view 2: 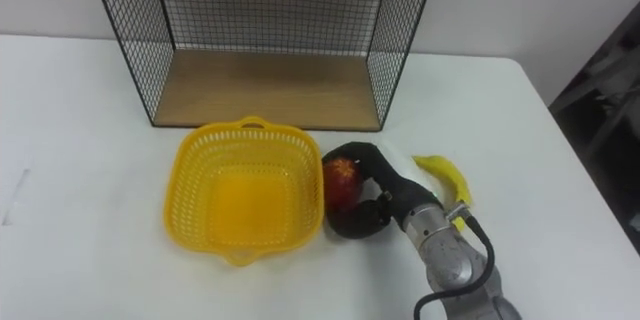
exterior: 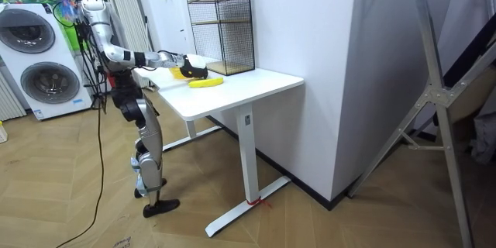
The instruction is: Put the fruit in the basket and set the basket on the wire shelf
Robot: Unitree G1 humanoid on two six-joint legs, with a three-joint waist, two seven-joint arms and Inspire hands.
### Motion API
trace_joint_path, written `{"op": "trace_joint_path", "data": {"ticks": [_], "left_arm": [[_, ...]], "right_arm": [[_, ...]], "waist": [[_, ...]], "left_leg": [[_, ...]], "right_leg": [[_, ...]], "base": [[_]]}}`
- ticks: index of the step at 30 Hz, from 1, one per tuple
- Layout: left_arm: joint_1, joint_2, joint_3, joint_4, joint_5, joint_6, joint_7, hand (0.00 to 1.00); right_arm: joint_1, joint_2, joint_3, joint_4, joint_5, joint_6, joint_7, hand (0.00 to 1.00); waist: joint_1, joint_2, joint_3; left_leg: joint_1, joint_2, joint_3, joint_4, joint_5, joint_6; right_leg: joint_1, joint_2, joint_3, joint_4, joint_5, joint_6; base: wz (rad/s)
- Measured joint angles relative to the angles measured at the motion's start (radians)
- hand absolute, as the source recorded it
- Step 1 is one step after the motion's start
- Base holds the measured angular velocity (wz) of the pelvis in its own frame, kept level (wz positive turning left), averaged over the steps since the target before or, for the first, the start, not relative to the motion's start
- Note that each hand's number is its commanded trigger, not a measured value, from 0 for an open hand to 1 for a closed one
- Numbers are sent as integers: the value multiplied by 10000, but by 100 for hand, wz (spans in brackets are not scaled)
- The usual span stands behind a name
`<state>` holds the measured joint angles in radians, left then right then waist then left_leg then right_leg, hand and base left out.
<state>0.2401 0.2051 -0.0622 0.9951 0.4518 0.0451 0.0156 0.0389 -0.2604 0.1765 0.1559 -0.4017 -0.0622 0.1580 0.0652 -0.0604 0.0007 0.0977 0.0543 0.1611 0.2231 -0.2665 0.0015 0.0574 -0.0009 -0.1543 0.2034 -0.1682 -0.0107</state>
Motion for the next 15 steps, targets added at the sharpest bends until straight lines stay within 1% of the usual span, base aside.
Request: {"op": "trace_joint_path", "data": {"ticks": [7,12,15], "left_arm": [[-75,1,2,102,-49,-4,21,0],[-12,0,20,83,-57,-14,30,0],[62,-19,79,86,-55,-15,27,0]], "right_arm": [[-109,-2,-4,269,325,-33,-95,100],[50,-11,-29,312,1222,-25,-287,100],[115,-11,-57,290,1401,-28,-321,100]], "waist": [[-28,-45,34],[-50,-13,48],[-76,19,37]], "left_leg": [[4,3,-27,-1,0,0],[92,13,-20,-45,-2,-3],[122,15,-10,-100,-2,-3]], "right_leg": [[25,7,-49,-21,0,0],[107,10,-102,-65,0,0],[118,13,-102,-68,0,0]], "base": [[0],[0],[0]]}}
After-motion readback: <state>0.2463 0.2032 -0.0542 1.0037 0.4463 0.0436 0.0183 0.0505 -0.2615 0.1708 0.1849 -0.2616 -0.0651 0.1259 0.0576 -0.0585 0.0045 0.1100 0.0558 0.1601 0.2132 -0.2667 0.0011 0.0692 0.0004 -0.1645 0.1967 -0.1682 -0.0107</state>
